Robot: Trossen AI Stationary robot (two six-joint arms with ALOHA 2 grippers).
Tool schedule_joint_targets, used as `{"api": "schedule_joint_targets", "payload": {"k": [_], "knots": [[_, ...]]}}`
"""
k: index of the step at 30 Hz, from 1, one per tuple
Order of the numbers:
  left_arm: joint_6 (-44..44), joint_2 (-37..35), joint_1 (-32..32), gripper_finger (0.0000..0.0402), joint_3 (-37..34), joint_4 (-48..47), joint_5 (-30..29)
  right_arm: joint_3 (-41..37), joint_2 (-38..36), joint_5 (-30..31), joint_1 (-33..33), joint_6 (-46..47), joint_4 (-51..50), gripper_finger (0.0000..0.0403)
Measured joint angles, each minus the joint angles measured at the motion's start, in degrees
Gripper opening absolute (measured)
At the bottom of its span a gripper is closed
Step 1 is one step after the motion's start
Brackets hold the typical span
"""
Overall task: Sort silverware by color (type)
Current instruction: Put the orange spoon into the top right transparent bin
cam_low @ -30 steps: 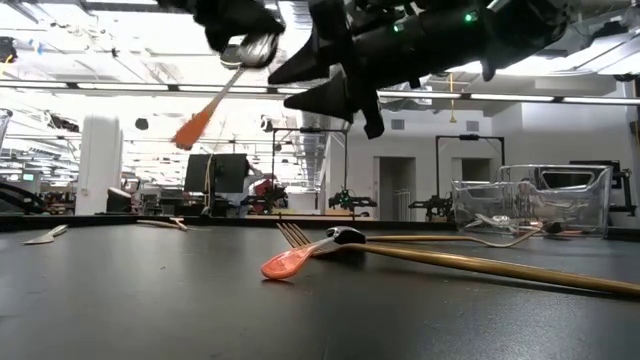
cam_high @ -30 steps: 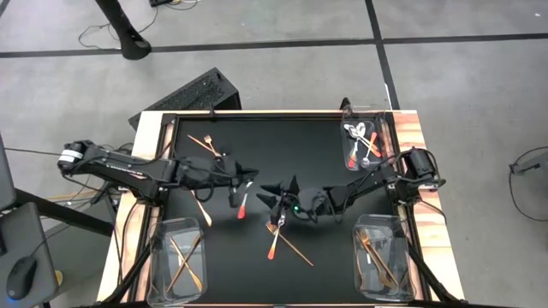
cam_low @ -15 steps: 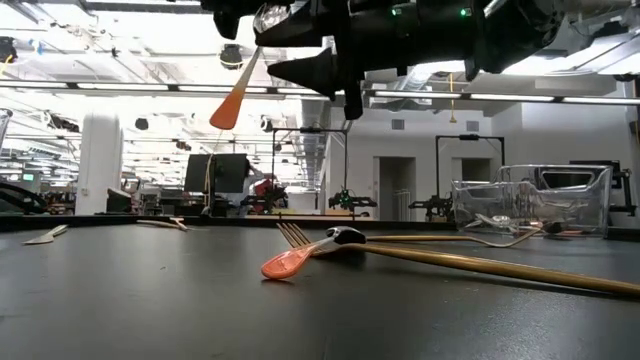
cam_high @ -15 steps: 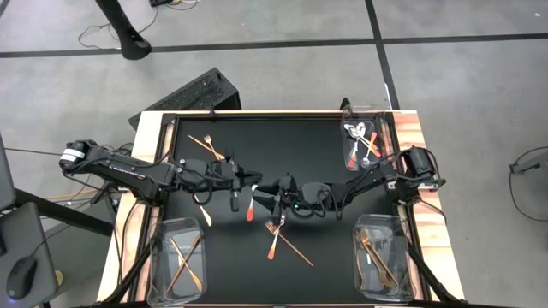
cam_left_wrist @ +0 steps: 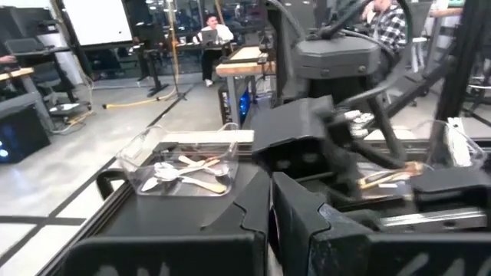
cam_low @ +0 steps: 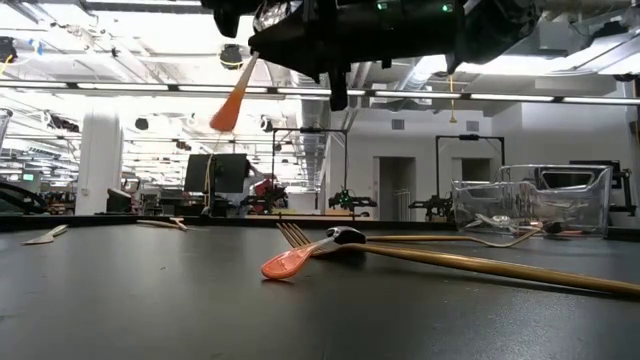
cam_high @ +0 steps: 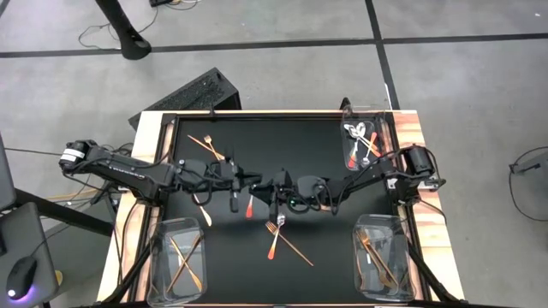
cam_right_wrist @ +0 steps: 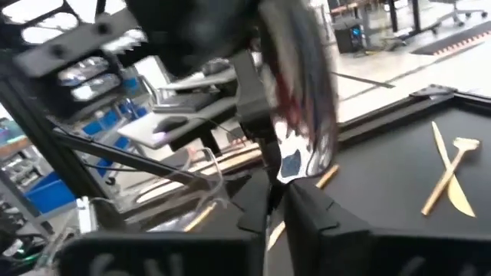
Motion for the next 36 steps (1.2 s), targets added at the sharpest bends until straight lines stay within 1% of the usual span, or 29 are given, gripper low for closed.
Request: {"api": "schedule_joint_targets", "payload": {"k": [2,3,6,9,11,13,15,17,21,25,29,31,36], "knots": [[0.1,0.0,-0.1,0.0000,0.0,-0.3,0.4,0.1,0.0,0.5,0.0,0.1,-1.6,0.0021],[0.0,0.0,-0.1,0.0001,0.0,-0.7,0.4,0.1,0.0,0.5,-0.1,0.1,-2.4,0.0014],[-0.1,0.0,0.0,0.0009,0.0,-2.3,1.4,0.2,-0.2,1.9,-0.1,0.9,-5.6,0.0013],[0.0,-0.3,0.1,0.0032,0.0,-3.4,0.8,0.2,-2.0,2.1,-0.3,1.0,-13.6,0.0006],[0.1,-0.9,0.1,0.0049,0.0,-6.0,-1.1,0.2,-4.4,3.7,-0.3,1.5,-20.4,0.0006],[0.1,-1.2,0.1,0.0065,0.0,-8.6,-4.0,0.2,-8.8,6.2,-0.6,2.2,-29.3,0.0006],[0.1,-1.7,0.1,0.0079,0.0,-11.4,-6.3,0.2,-13.3,9.7,-1.5,2.7,-38.1,0.0006],[0.2,-1.8,0.1,0.0089,0.0,-12.8,-6.8,0.2,-18.0,13.9,-2.8,3.3,-48.7,0.0006],[0.4,-1.7,0.1,0.0100,-1.6,-12.6,-6.6,0.2,-26.3,19.5,-8.2,5.8,-66.1,0.0006],[-1.1,-1.7,0.6,0.0100,-4.6,-11.2,-6.7,0.2,-31.1,24.9,-15.7,7.6,-78.7,0.0006],[-4.3,-1.7,0.9,0.0100,-7.1,-10.9,-6.7,0.1,-33.7,25.1,-22.0,7.7,-83.3,0.0006],[-5.6,-2.1,0.9,0.0100,-8.6,-11.2,-6.6,0.1,-34.5,25.3,-24.5,7.1,-84.0,0.0006],[-9.1,-5.6,0.9,0.0100,-12.5,-11.4,-6.3,0.1,-36.0,26.0,-30.1,7.6,-88.3,0.0006]]}}
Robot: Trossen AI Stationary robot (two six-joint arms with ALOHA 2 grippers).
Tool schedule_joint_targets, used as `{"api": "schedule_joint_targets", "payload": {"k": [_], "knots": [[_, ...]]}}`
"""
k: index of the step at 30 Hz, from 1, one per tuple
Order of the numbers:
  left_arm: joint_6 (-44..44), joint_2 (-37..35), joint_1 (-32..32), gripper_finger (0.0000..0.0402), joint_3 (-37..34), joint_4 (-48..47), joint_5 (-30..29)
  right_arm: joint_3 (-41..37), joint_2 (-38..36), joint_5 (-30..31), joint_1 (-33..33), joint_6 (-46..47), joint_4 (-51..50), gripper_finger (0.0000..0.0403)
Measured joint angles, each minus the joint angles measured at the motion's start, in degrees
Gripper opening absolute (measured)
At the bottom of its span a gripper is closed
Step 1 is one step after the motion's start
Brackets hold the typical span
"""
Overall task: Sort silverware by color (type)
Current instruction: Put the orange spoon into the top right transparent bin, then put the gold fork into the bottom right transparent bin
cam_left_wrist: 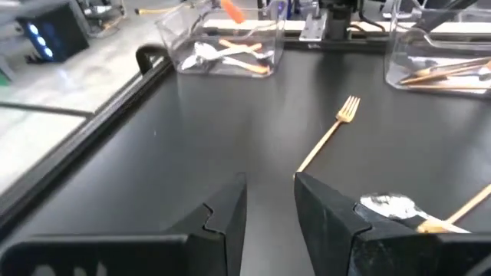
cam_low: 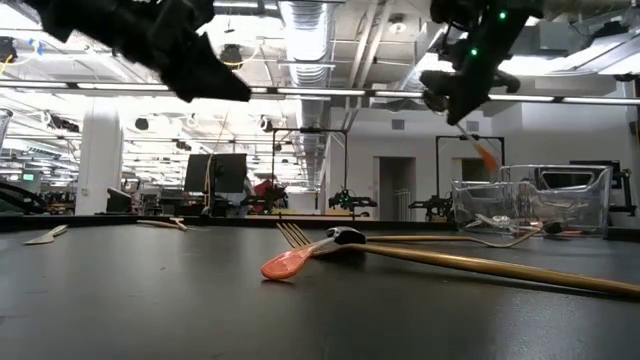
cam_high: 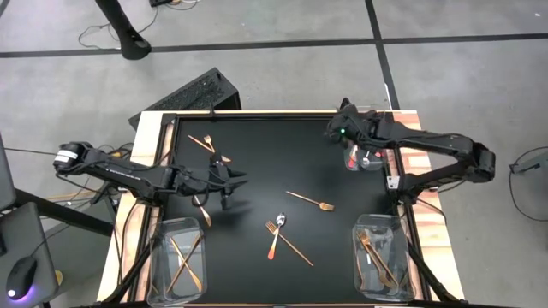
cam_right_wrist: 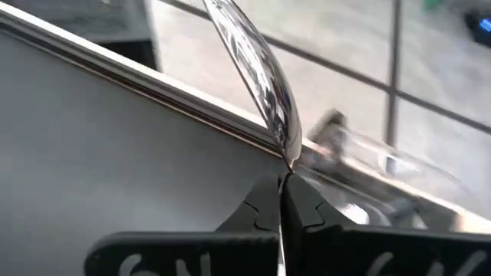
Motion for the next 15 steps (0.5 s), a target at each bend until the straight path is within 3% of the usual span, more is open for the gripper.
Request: {"api": "schedule_joint_targets", "payload": {"k": [6,15], "knots": [[-3.8,-7.2,0.0,0.0100,-5.3,-0.3,0.1,0.0,1.3,-0.9,-5.2,8.0,-9.8,0.0012],[-13.2,-12.2,0.0,0.0101,-11.7,-3.7,-4.1,0.0,2.5,-3.0,-6.2,13.4,-14.1,0.0140]]}}
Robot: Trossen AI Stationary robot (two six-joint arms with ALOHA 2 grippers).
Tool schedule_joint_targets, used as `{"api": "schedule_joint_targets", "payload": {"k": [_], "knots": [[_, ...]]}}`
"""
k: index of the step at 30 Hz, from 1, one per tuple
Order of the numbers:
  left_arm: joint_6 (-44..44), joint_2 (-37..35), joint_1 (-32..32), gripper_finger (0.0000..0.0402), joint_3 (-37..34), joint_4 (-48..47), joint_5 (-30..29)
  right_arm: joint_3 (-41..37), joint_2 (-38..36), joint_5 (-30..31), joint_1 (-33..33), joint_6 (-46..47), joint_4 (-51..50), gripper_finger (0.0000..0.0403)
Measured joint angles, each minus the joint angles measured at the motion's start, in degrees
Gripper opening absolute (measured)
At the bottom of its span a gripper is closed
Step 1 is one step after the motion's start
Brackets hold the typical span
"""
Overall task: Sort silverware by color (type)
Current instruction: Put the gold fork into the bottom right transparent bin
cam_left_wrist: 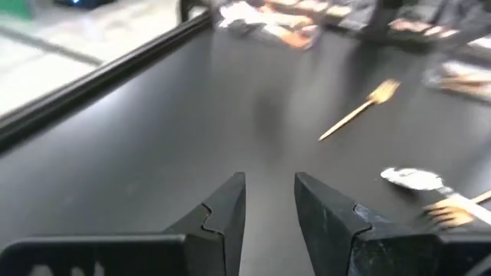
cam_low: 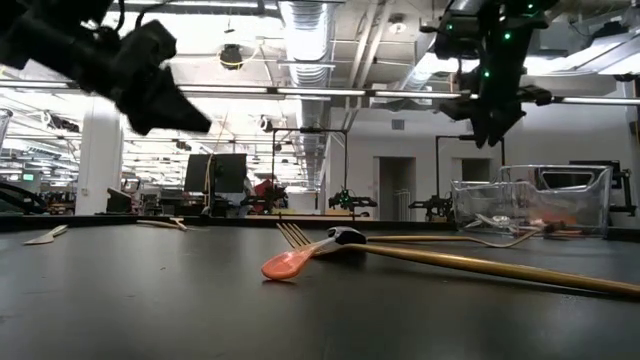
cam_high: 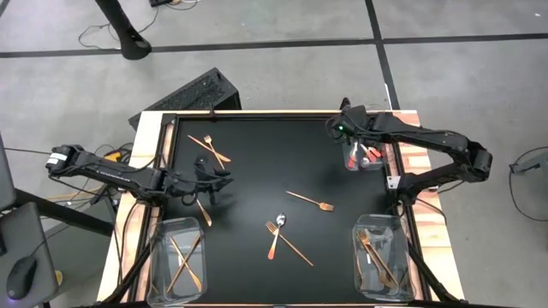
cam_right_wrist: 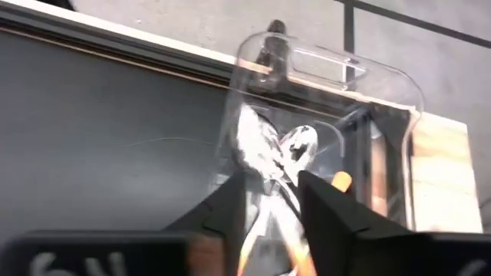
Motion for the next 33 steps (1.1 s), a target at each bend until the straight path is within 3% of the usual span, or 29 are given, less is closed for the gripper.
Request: {"api": "schedule_joint_targets", "payload": {"k": [6,11,14,20,27,33], "knots": [[-5.7,3.4,1.6,0.0101,-1.2,-0.7,-5.3,0.0,-1.3,-2.6,8.7,-4.8,12.1,0.0202],[-8.1,7.5,8.8,0.0101,-0.6,-0.7,-6.6,0.0,0.1,-8.0,17.1,-10.8,28.3,0.0207],[-11.5,10.2,14.5,0.0101,0.3,-1.0,-6.1,0.0,2.0,-8.2,20.6,-12.7,34.0,0.0202],[-15.0,16.5,24.5,0.0101,4.5,-4.5,0.6,0.0,6.4,-7.9,22.3,-14.1,34.5,0.0196],[-28.5,26.5,32.4,0.0101,13.3,-16.2,-2.0,0.0,12.9,-7.9,21.3,-15.6,36.9,0.0195],[-33.5,34.6,36.3,0.0101,18.9,-23.3,-3.0,-0.1,14.9,-8.0,21.6,-15.8,37.4,0.0195]]}}
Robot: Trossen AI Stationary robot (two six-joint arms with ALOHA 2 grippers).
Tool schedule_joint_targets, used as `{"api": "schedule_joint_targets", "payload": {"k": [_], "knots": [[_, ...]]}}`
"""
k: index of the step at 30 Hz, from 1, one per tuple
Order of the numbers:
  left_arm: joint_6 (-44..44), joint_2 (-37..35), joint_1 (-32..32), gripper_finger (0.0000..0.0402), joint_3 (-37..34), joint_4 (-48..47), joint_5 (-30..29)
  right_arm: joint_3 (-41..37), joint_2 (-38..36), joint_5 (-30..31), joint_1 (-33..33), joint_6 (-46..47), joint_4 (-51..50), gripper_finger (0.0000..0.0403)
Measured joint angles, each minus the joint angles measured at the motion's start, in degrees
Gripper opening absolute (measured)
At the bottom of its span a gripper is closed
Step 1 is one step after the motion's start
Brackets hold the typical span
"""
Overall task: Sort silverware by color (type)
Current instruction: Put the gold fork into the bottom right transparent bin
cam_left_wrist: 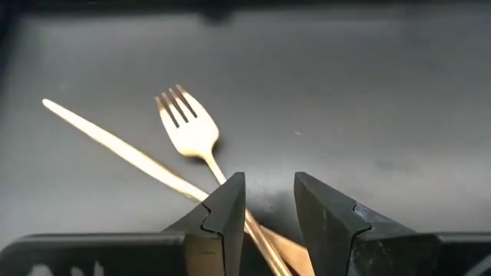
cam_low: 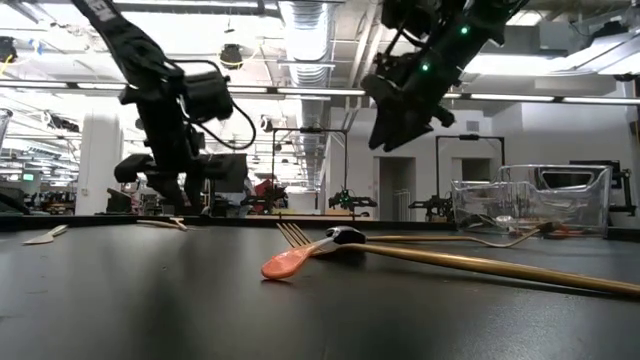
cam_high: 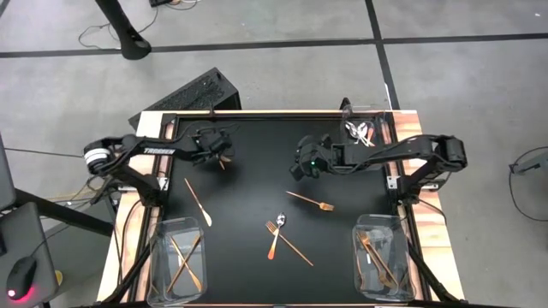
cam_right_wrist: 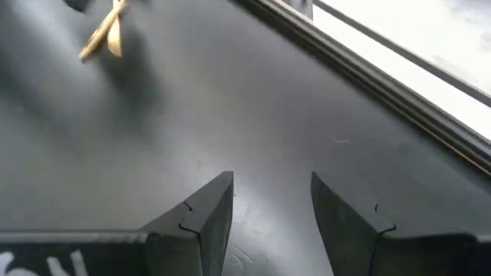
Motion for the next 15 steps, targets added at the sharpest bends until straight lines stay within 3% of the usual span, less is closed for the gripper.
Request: {"api": "schedule_joint_targets", "payload": {"k": [15], "knots": [[-13.7,7.9,2.2,0.0101,1.5,0.8,-2.8,0.1,-0.3,0.3,4.8,0.6,4.0,0.0195]]}}
